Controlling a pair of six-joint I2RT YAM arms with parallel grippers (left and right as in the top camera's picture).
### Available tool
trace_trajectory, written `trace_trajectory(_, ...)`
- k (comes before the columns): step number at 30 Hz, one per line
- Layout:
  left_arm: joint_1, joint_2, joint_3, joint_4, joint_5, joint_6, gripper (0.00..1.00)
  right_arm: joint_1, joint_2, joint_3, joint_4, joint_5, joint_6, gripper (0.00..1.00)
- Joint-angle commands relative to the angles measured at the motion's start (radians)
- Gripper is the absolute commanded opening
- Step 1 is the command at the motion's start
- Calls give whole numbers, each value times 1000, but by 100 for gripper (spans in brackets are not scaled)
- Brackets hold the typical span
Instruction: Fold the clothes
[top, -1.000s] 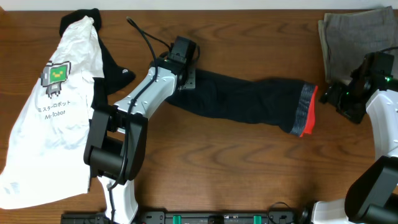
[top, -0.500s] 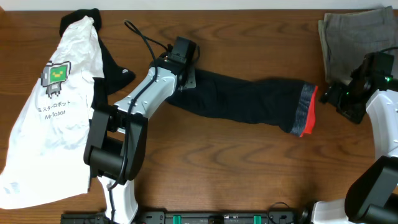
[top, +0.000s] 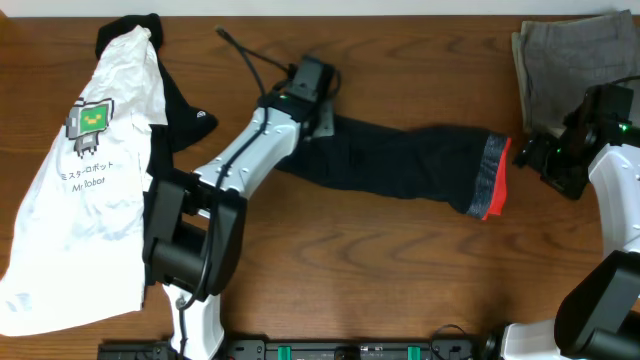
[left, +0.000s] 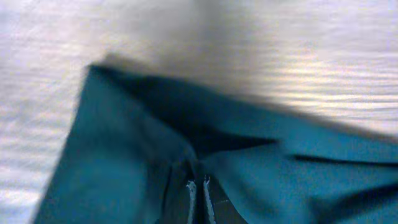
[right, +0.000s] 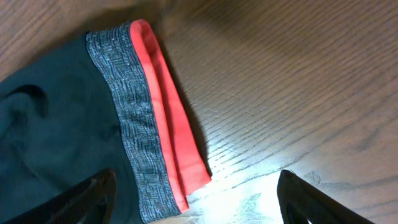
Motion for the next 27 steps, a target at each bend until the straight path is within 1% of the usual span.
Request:
trace_trajectory(1,-53,6,32,25,45,-9,6,10,-18,14,-2,2,-16,80)
trace_trajectory(4,-95,6,32,44,50,-9,7,10,-18,14,-2,2,-16,80)
trace_trajectory(5,-109,6,32,47,50,-9,17,10,-18,14,-3,2,-16,81)
trace_trajectory(6,-119,6,32,49,49,-8,45,10,-18,14,-5,2,-16,80)
trace_trajectory(7,-129,6,32,50,44,-4,69,10,-18,14,-6,2,-16,81)
trace_trajectory(8,-135,6,32,50,34,1,82,10,-18,14,-10,2,-16,80)
trace_trajectory(9,-139,6,32,50,23,6,93,10,-18,14,-14,2,-16,80)
trace_trajectory(10,-140,6,32,50,15,15,98,10,-18,14,-18,2,-16,80)
trace_trajectory(18,-109,-10,32,18,16,29,98,10,-18,14,-66,2,-16,80)
trace_trajectory(22,-86,-50,32,-21,16,71,98,10,-18,12,-87,3,-16,81)
trace_trajectory(25,-58,-92,32,-52,16,74,98,10,-18,-8,-72,3,-17,81)
trace_trajectory(27,-35,-120,32,-76,16,82,98,11,-18,-37,-35,-13,-50,80)
